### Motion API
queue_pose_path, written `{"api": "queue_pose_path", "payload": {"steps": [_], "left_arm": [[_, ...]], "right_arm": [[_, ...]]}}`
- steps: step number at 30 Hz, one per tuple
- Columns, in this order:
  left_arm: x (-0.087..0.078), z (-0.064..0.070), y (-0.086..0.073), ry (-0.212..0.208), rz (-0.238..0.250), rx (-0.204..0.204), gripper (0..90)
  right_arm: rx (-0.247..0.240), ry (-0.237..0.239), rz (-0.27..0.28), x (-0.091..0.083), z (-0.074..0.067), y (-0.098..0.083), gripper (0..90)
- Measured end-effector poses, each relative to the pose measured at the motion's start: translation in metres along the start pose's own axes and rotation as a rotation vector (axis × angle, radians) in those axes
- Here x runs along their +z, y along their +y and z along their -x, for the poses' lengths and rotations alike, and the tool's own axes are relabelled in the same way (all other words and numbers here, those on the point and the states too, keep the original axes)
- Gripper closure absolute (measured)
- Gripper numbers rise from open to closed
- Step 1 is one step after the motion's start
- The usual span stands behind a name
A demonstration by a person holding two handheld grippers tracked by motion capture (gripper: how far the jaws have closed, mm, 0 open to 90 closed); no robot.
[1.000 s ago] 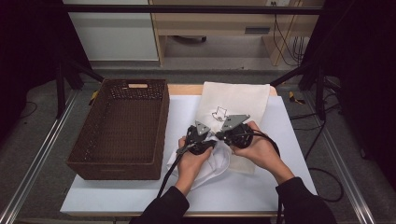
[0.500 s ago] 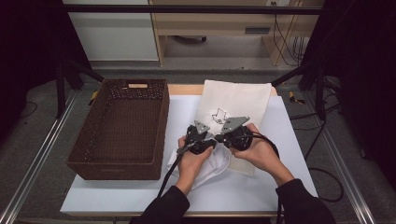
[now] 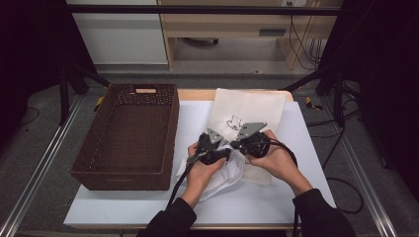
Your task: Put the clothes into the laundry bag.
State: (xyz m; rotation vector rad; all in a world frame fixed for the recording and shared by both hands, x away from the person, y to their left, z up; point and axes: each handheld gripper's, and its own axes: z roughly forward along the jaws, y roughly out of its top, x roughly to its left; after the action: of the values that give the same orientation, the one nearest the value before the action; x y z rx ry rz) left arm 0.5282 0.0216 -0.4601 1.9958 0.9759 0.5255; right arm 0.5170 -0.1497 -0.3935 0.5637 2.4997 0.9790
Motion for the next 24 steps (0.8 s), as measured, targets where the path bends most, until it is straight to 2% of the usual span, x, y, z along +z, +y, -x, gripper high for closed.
{"api": "queue_pose_path", "payload": {"steps": [1,2,4,8,14,17,20,22,24], "left_arm": [[-0.003,0.001,0.001,-0.004,0.001,0.035,32.3],[-0.005,0.001,0.002,-0.012,-0.002,0.047,29.9],[-0.009,0.000,0.003,-0.029,0.010,0.036,27.4],[-0.018,0.000,0.005,-0.063,0.013,0.055,23.1],[-0.030,0.004,0.007,-0.072,0.020,0.094,22.8],[-0.040,0.007,0.008,-0.077,0.042,0.114,23.4],[-0.057,0.014,0.012,-0.079,0.074,0.144,24.1],[-0.061,0.015,0.012,-0.079,0.080,0.147,24.3],[-0.075,0.016,0.013,-0.087,0.091,0.157,27.0]], "right_arm": [[0.007,-0.004,0.000,0.000,0.001,-0.001,89.0],[0.012,-0.007,-0.003,-0.001,0.003,-0.002,89.0],[0.024,-0.009,0.001,-0.002,0.006,-0.004,89.0],[0.037,-0.016,0.005,-0.004,0.009,-0.007,89.0],[0.047,-0.024,0.007,-0.007,0.013,-0.011,89.0],[0.052,-0.026,0.009,-0.008,0.014,-0.012,89.0],[0.061,-0.027,0.015,-0.008,0.015,-0.012,89.0],[0.060,-0.028,0.016,-0.008,0.015,-0.012,89.0],[0.059,-0.029,0.017,-0.008,0.016,-0.012,89.0]]}}
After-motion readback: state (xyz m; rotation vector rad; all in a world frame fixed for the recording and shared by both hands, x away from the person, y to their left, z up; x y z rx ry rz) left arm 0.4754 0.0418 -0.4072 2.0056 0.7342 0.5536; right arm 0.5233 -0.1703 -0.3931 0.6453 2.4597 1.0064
